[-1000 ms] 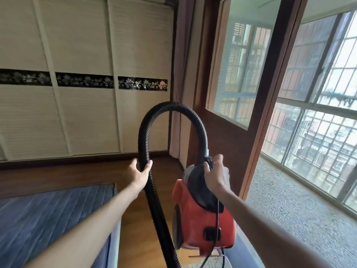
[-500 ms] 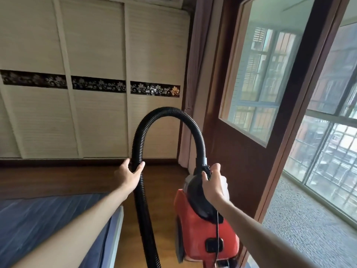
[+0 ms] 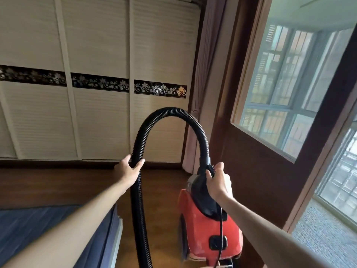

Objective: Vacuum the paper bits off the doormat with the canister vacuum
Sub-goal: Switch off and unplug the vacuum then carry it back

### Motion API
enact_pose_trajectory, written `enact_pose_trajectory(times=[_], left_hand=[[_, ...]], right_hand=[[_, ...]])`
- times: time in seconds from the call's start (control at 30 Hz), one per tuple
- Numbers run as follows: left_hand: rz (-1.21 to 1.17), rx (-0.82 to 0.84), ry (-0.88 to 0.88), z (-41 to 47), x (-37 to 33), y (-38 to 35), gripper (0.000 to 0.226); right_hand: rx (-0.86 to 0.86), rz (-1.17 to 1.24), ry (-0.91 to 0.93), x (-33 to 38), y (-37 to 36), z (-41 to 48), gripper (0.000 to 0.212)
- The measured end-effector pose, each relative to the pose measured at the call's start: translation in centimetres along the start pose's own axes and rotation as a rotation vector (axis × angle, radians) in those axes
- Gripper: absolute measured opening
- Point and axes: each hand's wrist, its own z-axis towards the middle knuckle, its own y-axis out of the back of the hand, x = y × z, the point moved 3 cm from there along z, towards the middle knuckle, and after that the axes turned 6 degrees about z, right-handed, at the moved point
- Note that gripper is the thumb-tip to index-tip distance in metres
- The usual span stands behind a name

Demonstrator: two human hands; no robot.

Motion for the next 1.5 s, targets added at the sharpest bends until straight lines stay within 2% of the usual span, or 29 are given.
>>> enact_pose_trajectory(times=[0.2,0.37,0.57,0.83,1.1,1.5], left_hand=[[0.043,0.013,-0.041,8.2,0.0,-1.8,0.05],[0.093,0.029,-0.07,14.4,0.6,-2.9,0.05],[0.06,0.033,-0.038,19.6,1.5,-4.4,0.062],[0.1,-0.013,0.009,26.4,3.6,-6.9,0.062],[0.099,-0.017,-0.025,37.3,2.5,-13.5,0.046],[0.072,-0.005,0.003,52.7,1.5,-21.1,0.07]], right_hand=[[-0.017,-0.015,-0.019,2.1,-5.0,6.7,0.025],[-0.026,0.024,-0.04,3.8,-8.2,11.2,0.026],[-0.038,0.039,-0.027,5.4,-11.4,16.1,0.026],[0.003,0.04,-0.012,6.0,-17.0,23.6,0.033],[0.06,0.082,-0.061,5.1,-24.0,33.5,0.035],[0.059,0.093,0.007,6.7,-31.1,49.0,0.027]])
